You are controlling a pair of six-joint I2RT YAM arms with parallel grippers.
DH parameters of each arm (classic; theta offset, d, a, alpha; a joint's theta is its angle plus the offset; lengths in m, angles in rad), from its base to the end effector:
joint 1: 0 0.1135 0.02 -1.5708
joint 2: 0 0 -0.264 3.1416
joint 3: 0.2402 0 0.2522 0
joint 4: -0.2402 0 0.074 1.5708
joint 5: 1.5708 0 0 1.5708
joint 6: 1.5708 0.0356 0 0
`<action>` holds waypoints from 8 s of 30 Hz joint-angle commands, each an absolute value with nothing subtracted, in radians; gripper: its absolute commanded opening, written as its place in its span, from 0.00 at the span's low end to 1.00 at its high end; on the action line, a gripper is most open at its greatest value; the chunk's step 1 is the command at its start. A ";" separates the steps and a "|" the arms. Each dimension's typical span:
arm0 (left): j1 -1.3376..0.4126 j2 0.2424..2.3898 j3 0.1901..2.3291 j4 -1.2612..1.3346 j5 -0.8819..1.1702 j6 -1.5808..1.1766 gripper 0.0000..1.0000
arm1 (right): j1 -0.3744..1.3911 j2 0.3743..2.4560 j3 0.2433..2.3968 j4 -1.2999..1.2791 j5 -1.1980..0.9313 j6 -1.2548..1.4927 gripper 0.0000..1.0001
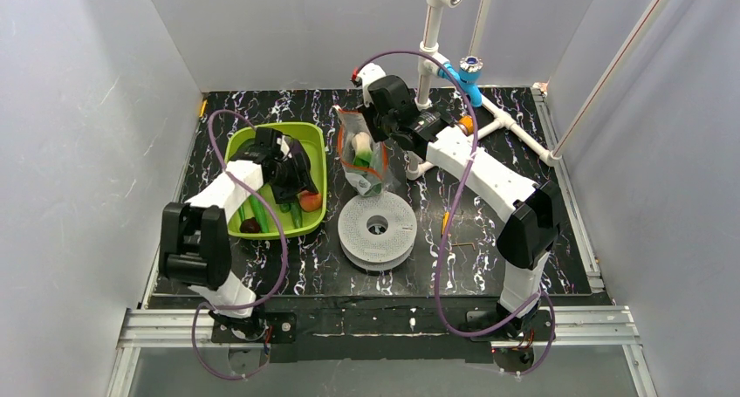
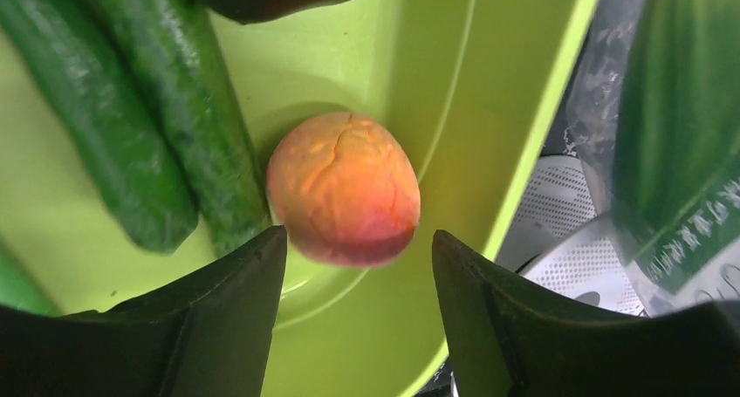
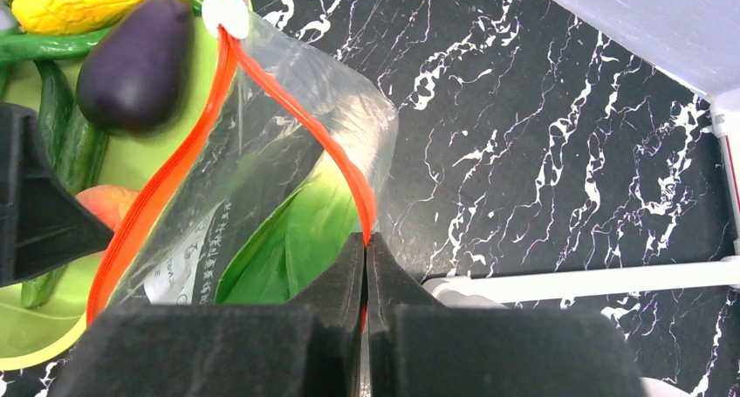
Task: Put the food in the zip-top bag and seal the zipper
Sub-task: Pick up the fake fruit from the bin, then place the fake fruit in the bin, then pick up the fake vegetable from the bin, then place the fake vegetable in the zipper food storage bag.
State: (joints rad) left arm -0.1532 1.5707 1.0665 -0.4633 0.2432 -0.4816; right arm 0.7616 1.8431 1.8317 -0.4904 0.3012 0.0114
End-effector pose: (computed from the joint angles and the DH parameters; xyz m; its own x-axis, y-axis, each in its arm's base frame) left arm 0.3199 -0.0581 0.2223 -0.8524 -0.3233 -0.4110 -0.1260 0.8898 -0.4385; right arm 0.3194 0.2900 0.3730 -0.3535 -0.3220 -0.8783 -0.4668 0.8744 -0.1327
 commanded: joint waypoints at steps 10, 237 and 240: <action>-0.171 1.664 1.084 -0.445 0.284 -0.435 0.60 | 0.761 1.804 1.858 -0.472 0.277 0.009 0.01; -0.288 1.409 1.161 -0.295 1.175 -0.895 0.00 | 0.805 1.835 1.896 -0.487 0.188 0.003 0.01; -0.281 1.478 1.200 -0.311 1.178 -0.904 0.00 | 0.808 1.825 1.884 -0.480 0.186 0.003 0.01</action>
